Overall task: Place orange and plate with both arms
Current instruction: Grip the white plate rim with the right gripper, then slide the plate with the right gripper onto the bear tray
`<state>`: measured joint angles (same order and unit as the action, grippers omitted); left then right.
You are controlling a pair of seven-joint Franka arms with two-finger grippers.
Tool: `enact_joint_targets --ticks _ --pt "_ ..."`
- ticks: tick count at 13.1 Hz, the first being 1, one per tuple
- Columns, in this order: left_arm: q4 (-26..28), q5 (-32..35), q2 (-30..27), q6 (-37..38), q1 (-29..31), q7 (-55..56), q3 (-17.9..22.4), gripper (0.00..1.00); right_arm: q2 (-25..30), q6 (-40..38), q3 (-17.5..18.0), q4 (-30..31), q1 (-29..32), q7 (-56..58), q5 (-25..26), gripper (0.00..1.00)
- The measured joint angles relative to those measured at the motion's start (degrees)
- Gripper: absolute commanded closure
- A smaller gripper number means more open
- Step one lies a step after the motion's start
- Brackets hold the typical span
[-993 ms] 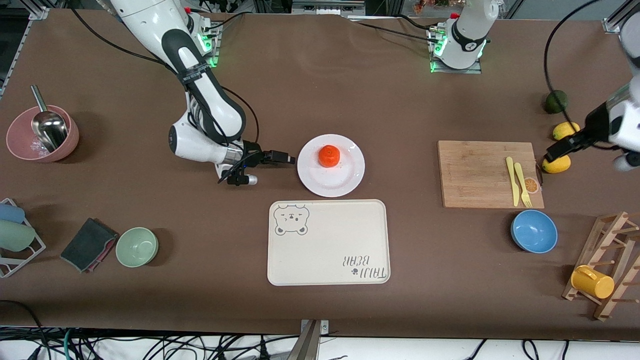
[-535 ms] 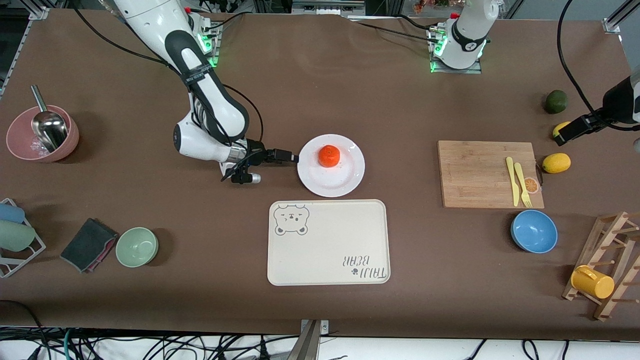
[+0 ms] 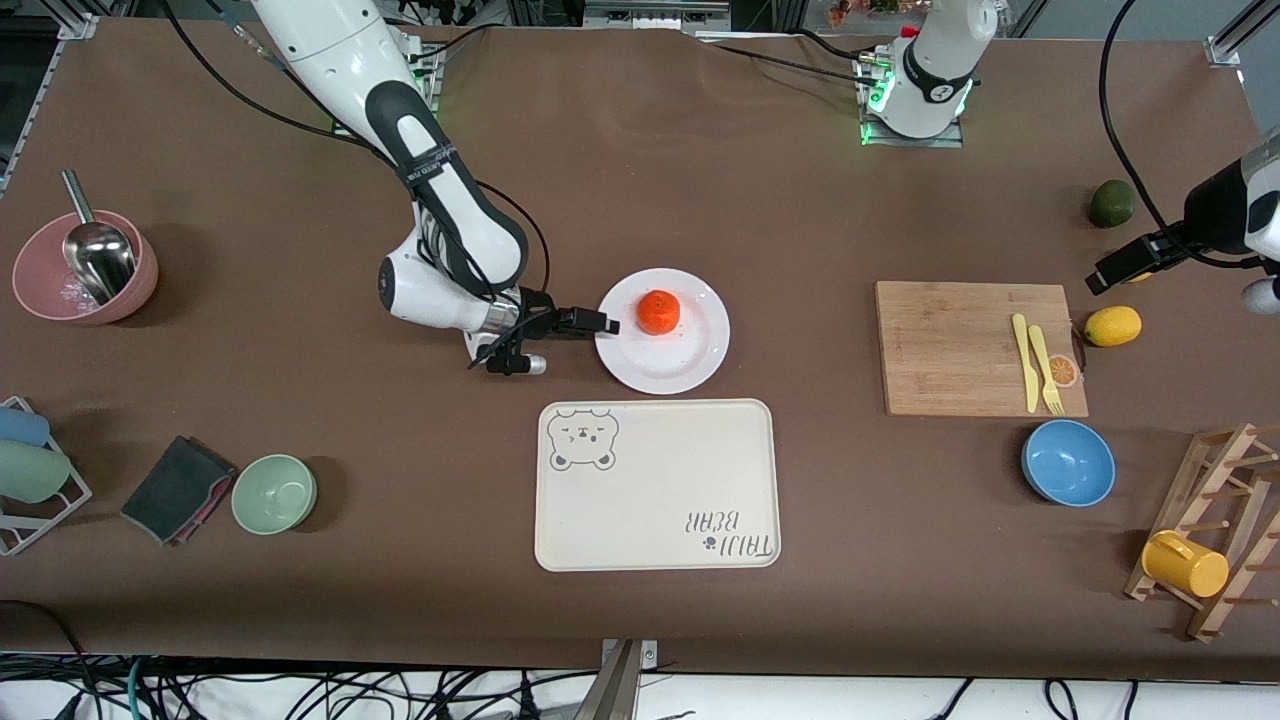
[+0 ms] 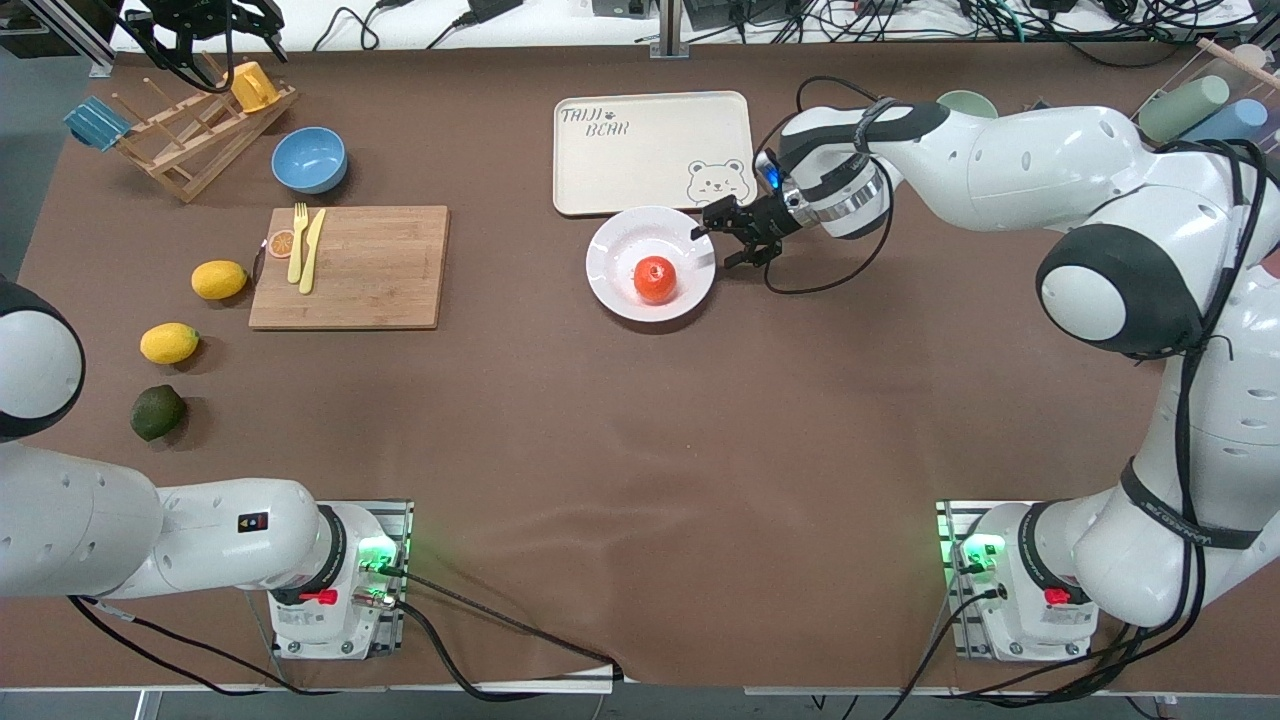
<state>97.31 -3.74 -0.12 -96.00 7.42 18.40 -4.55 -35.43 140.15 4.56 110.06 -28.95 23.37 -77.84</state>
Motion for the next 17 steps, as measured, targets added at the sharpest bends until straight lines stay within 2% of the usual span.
enact_joint_targets --ticks 2,5,8,10,12,15,17 --pt "0.0 0.0 0.0 0.0 -0.1 0.0 0.0 0.0 -0.2 0.03 0.0 -0.26 -0.05 0.03 -0.01 0.33" --pt "0.0 0.21 0.0 0.0 -0.02 0.0 0.18 0.0 -0.29 0.03 0.0 -0.28 -0.19 0.13 -0.01 0.41" --pt "-0.01 0.75 0.0 0.24 -0.02 0.0 0.15 0.0 -0.42 0.3 0.0 -0.28 -0.37 0.21 0.0 0.53" --pt "-0.03 0.77 0.0 2.88 -0.02 0.0 0.16 0.0 -0.55 0.71 0.0 -0.29 -0.38 0.26 0.0 0.69" --pt "-0.03 0.78 0.0 6.45 -0.02 0.0 0.15 0.0 -0.91 1.15 -0.01 -0.29 -0.44 0.95 0.01 0.8" --pt "-0.2 1.75 0.04 6.32 -0.23 -0.01 -0.18 0.0 -1.15 1.26 0.0 -0.3 -0.56 2.25 0.0 1.0" --pt "-1.92 3.71 0.34 5.67 -0.73 0.01 -1.4 0.0 -1.04 1.11 0.08 -0.51 -0.58 2.67 -0.13 1.0"
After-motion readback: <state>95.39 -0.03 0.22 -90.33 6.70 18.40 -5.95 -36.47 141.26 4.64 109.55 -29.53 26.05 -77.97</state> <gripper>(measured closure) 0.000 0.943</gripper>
